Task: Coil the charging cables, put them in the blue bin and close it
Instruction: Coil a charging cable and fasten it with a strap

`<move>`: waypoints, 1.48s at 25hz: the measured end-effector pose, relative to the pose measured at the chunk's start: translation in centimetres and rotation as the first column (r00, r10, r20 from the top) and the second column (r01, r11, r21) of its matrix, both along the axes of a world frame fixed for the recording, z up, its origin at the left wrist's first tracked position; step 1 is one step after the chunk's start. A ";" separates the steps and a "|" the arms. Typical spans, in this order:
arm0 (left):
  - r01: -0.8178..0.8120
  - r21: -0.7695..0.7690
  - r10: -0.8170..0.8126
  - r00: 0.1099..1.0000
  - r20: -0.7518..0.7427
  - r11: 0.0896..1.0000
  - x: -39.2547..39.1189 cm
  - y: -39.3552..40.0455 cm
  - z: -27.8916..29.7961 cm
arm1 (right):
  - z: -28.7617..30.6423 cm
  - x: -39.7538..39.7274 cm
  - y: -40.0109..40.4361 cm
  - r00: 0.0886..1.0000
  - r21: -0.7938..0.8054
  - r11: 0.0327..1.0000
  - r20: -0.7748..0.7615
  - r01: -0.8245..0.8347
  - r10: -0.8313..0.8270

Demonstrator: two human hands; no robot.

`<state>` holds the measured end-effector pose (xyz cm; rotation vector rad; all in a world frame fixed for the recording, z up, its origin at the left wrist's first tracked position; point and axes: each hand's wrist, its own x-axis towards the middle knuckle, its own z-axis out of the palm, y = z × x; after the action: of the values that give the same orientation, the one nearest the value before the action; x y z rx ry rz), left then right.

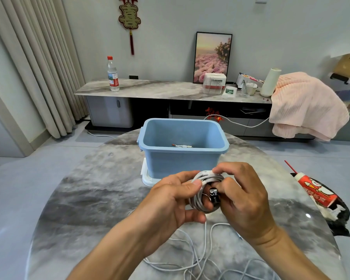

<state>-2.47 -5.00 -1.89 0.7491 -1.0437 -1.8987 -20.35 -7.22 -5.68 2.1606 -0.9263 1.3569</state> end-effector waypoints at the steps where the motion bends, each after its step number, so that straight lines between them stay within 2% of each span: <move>1: 0.026 0.007 -0.026 1.000 -0.002 1.000 0.2 0.0 0.1 | 0.0 0.0 0.1 1.000 -0.001 1.000 -0.002 -0.004 0.004; 6: 0.079 0.062 -0.081 0.996 0.025 0.995 0.7 -0.1 0.2 | 0.2 0.4 0.2 1.000 -0.010 1.000 -0.004 -0.013 0.013; 10: 0.019 -0.009 -0.019 1.000 0.025 1.000 0.3 -0.1 0.0 | 0.2 0.4 0.2 1.000 0.001 1.000 0.009 0.009 -0.009; 15: -0.065 -0.042 0.066 0.997 0.029 0.997 -0.5 0.1 -0.5 | 0.0 0.4 0.0 0.996 0.140 0.989 0.084 -0.043 0.032; 21: -0.066 -0.025 0.066 0.998 0.009 0.998 -0.5 -0.1 -0.8 | 0.8 0.1 -0.1 0.959 0.341 0.906 0.217 -0.250 0.183; 27: -0.085 -0.076 0.085 0.996 -0.006 0.993 -0.3 -0.3 -0.9 | 1.0 0.7 0.0 0.924 0.445 0.843 0.357 -0.301 0.141; 32: -0.086 -0.141 0.092 0.995 0.034 0.986 -0.5 -0.2 -1.0 | 1.1 0.3 -0.1 0.950 0.466 0.848 0.284 -0.253 0.127; 37: -0.082 -0.149 0.091 0.994 0.057 0.986 -0.5 -0.3 -1.2 | 1.3 0.2 0.1 0.988 0.344 0.929 0.114 -0.137 0.104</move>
<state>-2.92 -5.33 -3.13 0.7621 -1.1580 -1.7143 -20.13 -7.15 -4.33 2.4714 -1.1655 1.4527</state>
